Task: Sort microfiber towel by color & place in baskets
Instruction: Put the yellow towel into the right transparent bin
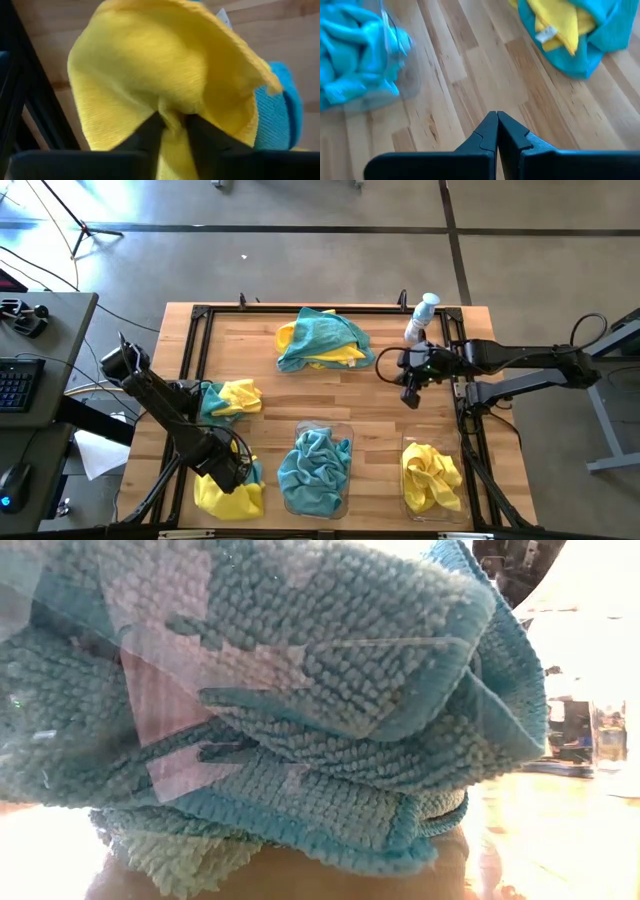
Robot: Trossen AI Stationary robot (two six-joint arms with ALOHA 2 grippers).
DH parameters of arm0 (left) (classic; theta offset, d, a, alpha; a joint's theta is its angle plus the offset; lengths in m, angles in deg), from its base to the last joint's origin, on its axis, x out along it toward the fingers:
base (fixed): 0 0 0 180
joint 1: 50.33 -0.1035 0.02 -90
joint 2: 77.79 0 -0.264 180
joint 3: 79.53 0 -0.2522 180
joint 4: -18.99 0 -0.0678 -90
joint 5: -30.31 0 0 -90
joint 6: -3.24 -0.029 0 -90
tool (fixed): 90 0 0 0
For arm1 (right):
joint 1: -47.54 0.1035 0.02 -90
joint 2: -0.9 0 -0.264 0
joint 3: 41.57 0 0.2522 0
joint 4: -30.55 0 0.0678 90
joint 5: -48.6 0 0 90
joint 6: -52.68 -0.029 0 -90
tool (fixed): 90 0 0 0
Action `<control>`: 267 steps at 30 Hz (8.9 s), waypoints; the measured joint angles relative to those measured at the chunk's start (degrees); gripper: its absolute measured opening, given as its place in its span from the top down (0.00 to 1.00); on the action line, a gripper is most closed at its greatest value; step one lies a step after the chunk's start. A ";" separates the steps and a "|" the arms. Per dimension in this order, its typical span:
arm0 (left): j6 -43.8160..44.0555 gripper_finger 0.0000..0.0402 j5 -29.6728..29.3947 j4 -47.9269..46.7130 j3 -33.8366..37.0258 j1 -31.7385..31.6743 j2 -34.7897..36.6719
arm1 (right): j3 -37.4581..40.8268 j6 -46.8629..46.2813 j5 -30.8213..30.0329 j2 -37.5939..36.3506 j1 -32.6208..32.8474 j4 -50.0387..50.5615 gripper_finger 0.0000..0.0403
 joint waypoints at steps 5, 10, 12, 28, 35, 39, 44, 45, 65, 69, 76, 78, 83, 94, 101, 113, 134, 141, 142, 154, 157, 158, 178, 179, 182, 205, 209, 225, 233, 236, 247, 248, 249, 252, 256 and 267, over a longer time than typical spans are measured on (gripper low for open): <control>-3.84 0.97 0.20 -2.05 -0.42 -0.04 1.40 | 0.00 -1.18 0.00 0.00 0.00 -3.94 1.00; -5.78 0.99 -0.49 -10.88 -5.98 0.11 4.27 | 0.00 -2.13 0.00 0.02 0.00 -5.22 1.00; -6.69 1.00 -4.03 -15.47 -9.61 0.16 5.55 | 0.00 -2.92 0.00 0.02 0.00 -5.28 1.00; -32.73 1.00 -40.30 -26.88 -30.57 -9.72 12.26 | 0.02 2.13 0.70 5.07 3.04 -29.75 0.94; -57.27 1.00 -37.63 -8.97 -30.96 -23.18 12.20 | 0.02 8.24 -0.82 14.11 8.48 -52.33 0.73; -69.61 1.00 -33.19 3.87 -30.98 -29.08 12.12 | 0.02 9.38 -6.19 18.75 10.53 -63.63 0.60; -77.19 1.00 -28.21 13.22 -31.05 -33.95 11.41 | 0.02 9.34 -8.90 22.73 11.69 -76.42 0.46; -78.00 1.00 -27.41 14.14 -31.05 -34.67 11.09 | 0.02 9.41 -9.04 23.46 11.76 -79.21 0.44; -83.19 1.00 -11.77 31.02 -30.94 -39.17 1.39 | -0.02 11.72 -13.57 26.73 13.10 -77.50 0.50; -83.24 1.00 -8.05 31.93 -30.94 -39.17 1.46 | -0.02 12.42 -13.01 26.71 13.33 -77.85 0.73; -86.70 0.92 -6.89 32.39 -30.95 -39.17 1.05 | -0.02 11.21 -10.67 24.27 13.33 -72.05 0.93; -86.83 0.88 -5.56 32.34 -30.96 -39.17 1.05 | -0.02 9.05 -10.64 22.76 13.33 -68.59 0.92; -89.40 0.76 -3.79 31.42 -31.00 -39.17 1.14 | -0.02 1.58 -11.31 16.25 14.12 -54.46 0.98; -95.08 0.75 -5.94 22.54 -31.05 -38.52 5.39 | -1.93 -21.14 -19.18 -1.99 30.23 -19.74 0.99; -95.83 0.76 -9.64 14.99 -31.02 -36.29 6.73 | -15.68 -45.89 -22.21 3.22 46.30 10.65 1.00; -95.17 0.77 -10.78 11.82 -30.98 -34.03 6.64 | -25.24 -63.88 9.85 21.86 55.67 19.42 1.00; -95.15 0.77 -11.17 11.87 -30.98 -34.07 6.64 | -29.27 -80.81 16.93 21.23 63.22 22.75 1.00; -94.64 0.77 -11.17 11.89 -30.98 -34.07 6.62 | -29.27 -67.72 1.11 24.34 57.93 22.55 1.00; -94.62 0.77 -11.16 11.89 -30.97 -34.05 6.60 | -29.27 -65.75 0.09 25.23 57.42 22.56 1.00; -94.60 0.77 -11.20 11.89 -30.96 -31.50 6.60 | -29.24 -58.51 4.04 40.44 59.75 18.37 1.00; -94.65 0.77 -11.19 11.89 -30.96 -31.39 6.60 | -29.20 -58.53 4.07 42.99 60.59 18.29 1.00; -94.67 0.77 -11.21 11.89 -30.96 -31.41 6.60 | -29.20 -58.53 4.10 43.57 60.63 18.31 1.00; -93.64 0.77 -11.24 11.93 -30.96 -31.41 6.60 | -13.60 -67.20 1.42 38.51 60.52 -1.68 1.00; -93.62 0.77 -11.23 11.96 -30.96 -31.41 6.60 | -12.99 -67.40 1.44 38.43 60.52 -2.23 1.00; -93.11 0.77 -11.26 11.97 -30.96 -31.41 6.60 | -11.67 -67.59 1.91 38.42 60.52 -3.29 1.00; -93.09 0.77 -11.23 11.98 -30.96 -31.41 6.60 | -11.28 -74.93 2.37 29.82 60.70 -0.10 0.70; -93.14 0.77 -11.23 11.96 -30.96 -31.41 6.60 | -11.28 -77.02 2.33 26.32 60.70 1.71 0.67; -93.20 0.77 -11.26 11.94 -30.96 -31.44 6.60 | -9.89 -75.67 -2.56 20.99 58.26 -4.01 0.97; -93.20 0.77 -11.27 11.93 -30.96 -31.50 6.59 | -0.65 -73.13 2.99 21.96 55.39 -15.51 0.99; -93.20 0.77 -11.26 11.93 -30.94 -31.50 6.56 | 2.30 -73.48 2.99 21.97 54.68 -16.72 0.99; -93.05 0.77 -11.28 11.93 -30.94 -31.45 6.56 | 10.34 -74.59 3.22 21.94 53.57 -16.92 1.00; -93.05 0.77 -11.26 11.93 -30.94 -31.45 6.56 | 10.89 -74.60 3.22 21.94 53.57 -16.66 1.00; -93.04 0.77 -11.27 11.93 -30.94 -31.45 6.56 | 11.29 -74.60 3.23 21.94 53.57 -16.65 1.00; -93.03 0.77 -11.28 11.93 -30.94 -31.45 6.56 | 11.72 -74.34 3.26 21.92 53.57 -16.68 1.00; -93.03 0.77 -11.28 11.93 -30.94 -31.45 6.56 | 10.06 -72.91 3.97 21.92 53.57 -16.04 1.00; -93.03 0.77 -11.30 11.92 -30.94 -31.45 6.56 | -7.99 -71.97 5.03 21.77 55.20 6.65 1.00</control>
